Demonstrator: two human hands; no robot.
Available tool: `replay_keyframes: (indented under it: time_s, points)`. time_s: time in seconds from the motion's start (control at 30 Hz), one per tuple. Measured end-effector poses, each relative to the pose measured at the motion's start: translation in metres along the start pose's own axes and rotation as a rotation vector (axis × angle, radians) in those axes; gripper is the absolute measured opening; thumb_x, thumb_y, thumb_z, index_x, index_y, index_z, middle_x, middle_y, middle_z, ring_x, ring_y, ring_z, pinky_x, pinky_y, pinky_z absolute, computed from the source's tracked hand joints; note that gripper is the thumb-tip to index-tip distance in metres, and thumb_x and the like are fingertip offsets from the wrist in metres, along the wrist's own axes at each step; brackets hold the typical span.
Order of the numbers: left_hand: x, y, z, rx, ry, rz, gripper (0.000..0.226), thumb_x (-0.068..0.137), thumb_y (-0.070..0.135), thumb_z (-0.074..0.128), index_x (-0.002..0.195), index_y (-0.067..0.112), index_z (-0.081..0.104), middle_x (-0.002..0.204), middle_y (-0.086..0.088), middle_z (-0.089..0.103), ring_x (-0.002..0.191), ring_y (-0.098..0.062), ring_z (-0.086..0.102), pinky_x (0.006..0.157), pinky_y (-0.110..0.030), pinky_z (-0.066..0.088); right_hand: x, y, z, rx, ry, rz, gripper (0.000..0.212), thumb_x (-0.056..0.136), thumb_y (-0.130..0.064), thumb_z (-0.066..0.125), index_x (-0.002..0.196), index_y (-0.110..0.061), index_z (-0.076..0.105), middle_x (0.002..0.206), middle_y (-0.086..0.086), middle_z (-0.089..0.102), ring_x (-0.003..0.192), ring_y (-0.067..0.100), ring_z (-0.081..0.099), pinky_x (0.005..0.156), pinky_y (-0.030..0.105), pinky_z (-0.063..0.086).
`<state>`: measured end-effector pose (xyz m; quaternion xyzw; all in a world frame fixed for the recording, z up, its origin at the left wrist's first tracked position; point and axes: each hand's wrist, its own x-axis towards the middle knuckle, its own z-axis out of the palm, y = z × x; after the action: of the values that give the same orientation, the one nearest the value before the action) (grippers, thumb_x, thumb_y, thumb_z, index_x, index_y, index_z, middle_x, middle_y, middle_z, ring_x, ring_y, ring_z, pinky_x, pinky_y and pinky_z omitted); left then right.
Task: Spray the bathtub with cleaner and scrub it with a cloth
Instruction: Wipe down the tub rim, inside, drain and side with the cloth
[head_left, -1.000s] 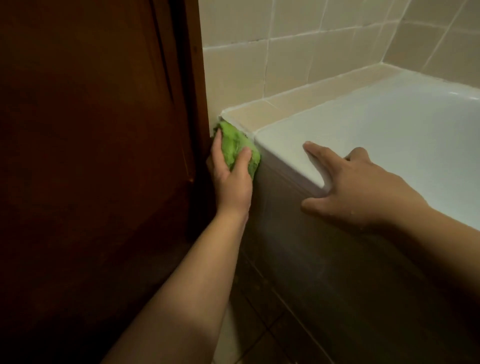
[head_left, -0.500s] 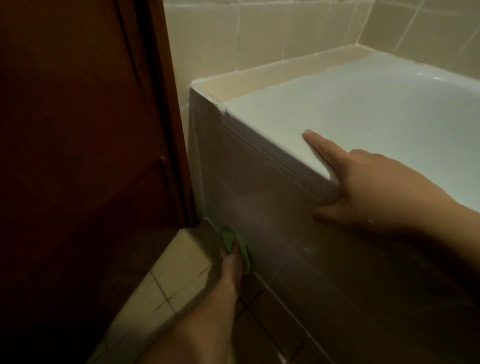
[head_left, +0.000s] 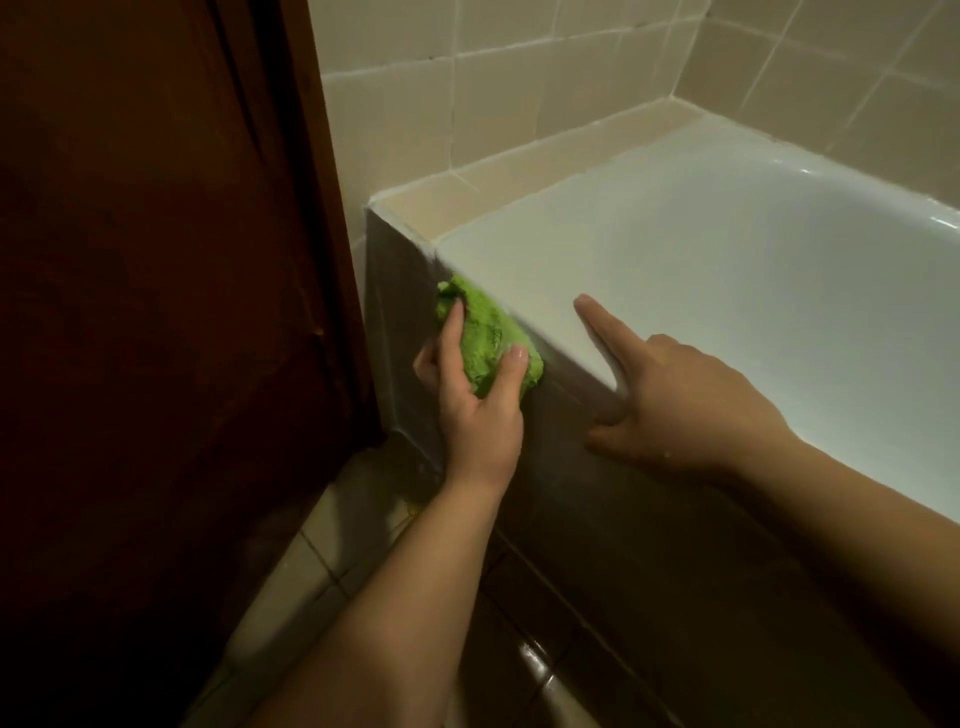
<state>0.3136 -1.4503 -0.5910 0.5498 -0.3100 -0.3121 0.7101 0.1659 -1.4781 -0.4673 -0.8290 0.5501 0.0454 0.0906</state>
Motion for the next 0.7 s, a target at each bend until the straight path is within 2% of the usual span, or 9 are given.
replay_keyframes:
  time_s: [0.07,0.2,0.23,0.3,0.4,0.47,0.53,0.63,0.7]
  points:
    - [-0.008,-0.012,-0.005,0.033,0.001,-0.022,0.063,0.098,0.030,0.068,0.136,0.066,0.033,0.144,0.016,0.024,0.114,0.015,0.042,0.093,-0.012,0.046,0.000,-0.001,-0.001,-0.003,0.000,0.007,0.120,0.075,-0.058,0.076,0.148,-0.064,-0.020,0.103,0.001,0.048,0.091,0.028,0.057,0.079,0.042,0.053]
    - [-0.018,-0.060,-0.012,-0.007,0.044,-0.283,0.067,0.101,0.026,0.063,0.151,0.055,0.029,0.157,0.002,0.032,0.132,-0.021,0.048,0.105,-0.036,0.047,0.001,0.000,0.000,0.024,0.023,0.020,0.117,0.076,-0.057,0.076,0.151,-0.063,-0.013,0.104,0.002,0.053,0.091,0.028,0.057,0.076,0.040,0.051]
    - [-0.020,-0.070,-0.013,-0.012,0.069,-0.353,0.068,0.102,0.023,0.061,0.154,0.050,0.027,0.159,-0.001,0.034,0.136,-0.025,0.046,0.106,-0.037,0.045,0.001,0.001,0.001,0.029,0.025,0.016,0.115,0.077,-0.057,0.076,0.152,-0.062,-0.011,0.106,0.003,0.055,0.092,0.028,0.057,0.076,0.040,0.049]
    - [-0.024,-0.092,-0.016,-0.029,0.095,-0.477,0.069,0.103,0.024,0.060,0.158,0.042,0.023,0.161,-0.003,0.034,0.138,-0.024,0.043,0.104,-0.033,0.042,0.000,0.003,0.002,0.029,0.034,0.011,0.114,0.078,-0.057,0.076,0.154,-0.058,-0.007,0.112,0.006,0.057,0.097,0.029,0.057,0.077,0.038,0.046]
    - [-0.034,-0.122,-0.023,-0.072,0.075,-0.652,0.077,0.099,0.030,0.066,0.161,0.035,0.020,0.164,-0.005,0.031,0.141,-0.025,0.041,0.113,-0.040,0.040,-0.001,0.005,0.003,0.039,0.033,0.022,0.115,0.078,-0.057,0.077,0.158,-0.051,-0.005,0.126,0.009,0.059,0.105,0.034,0.059,0.078,0.039,0.044]
    - [-0.045,-0.130,-0.025,-0.064,0.070,-0.738,0.078,0.097,0.033,0.068,0.160,0.034,0.023,0.159,-0.002,0.038,0.138,-0.025,0.044,0.107,-0.038,0.042,-0.004,0.005,0.002,0.056,0.022,0.035,0.114,0.078,-0.057,0.076,0.159,-0.045,-0.002,0.130,0.009,0.058,0.104,0.033,0.059,0.078,0.039,0.043]
    - [-0.051,-0.137,-0.024,-0.049,0.095,-0.769,0.074,0.099,0.035,0.067,0.160,0.033,0.025,0.154,0.000,0.043,0.137,-0.026,0.047,0.101,-0.036,0.044,-0.007,0.007,0.000,0.070,0.016,0.050,0.111,0.079,-0.056,0.075,0.160,-0.042,0.000,0.124,0.007,0.059,0.093,0.029,0.054,0.076,0.038,0.042]
    - [-0.058,-0.166,-0.022,-0.029,0.087,-0.835,0.071,0.097,0.047,0.064,0.157,0.026,0.031,0.151,-0.001,0.048,0.137,-0.025,0.050,0.111,-0.042,0.044,-0.013,0.013,0.000,0.075,0.012,0.034,0.106,0.080,-0.055,0.074,0.160,-0.038,0.006,0.107,-0.001,0.049,0.087,0.024,0.047,0.074,0.038,0.040]
    - [-0.068,-0.210,-0.023,-0.107,0.120,-0.932,0.083,0.084,0.063,0.072,0.152,0.026,0.043,0.144,0.001,0.055,0.130,-0.025,0.056,0.111,-0.049,0.046,-0.015,0.017,0.001,0.077,0.042,0.022,0.103,0.079,-0.055,0.073,0.159,-0.037,0.011,0.099,-0.004,0.045,0.087,0.024,0.046,0.074,0.037,0.040]
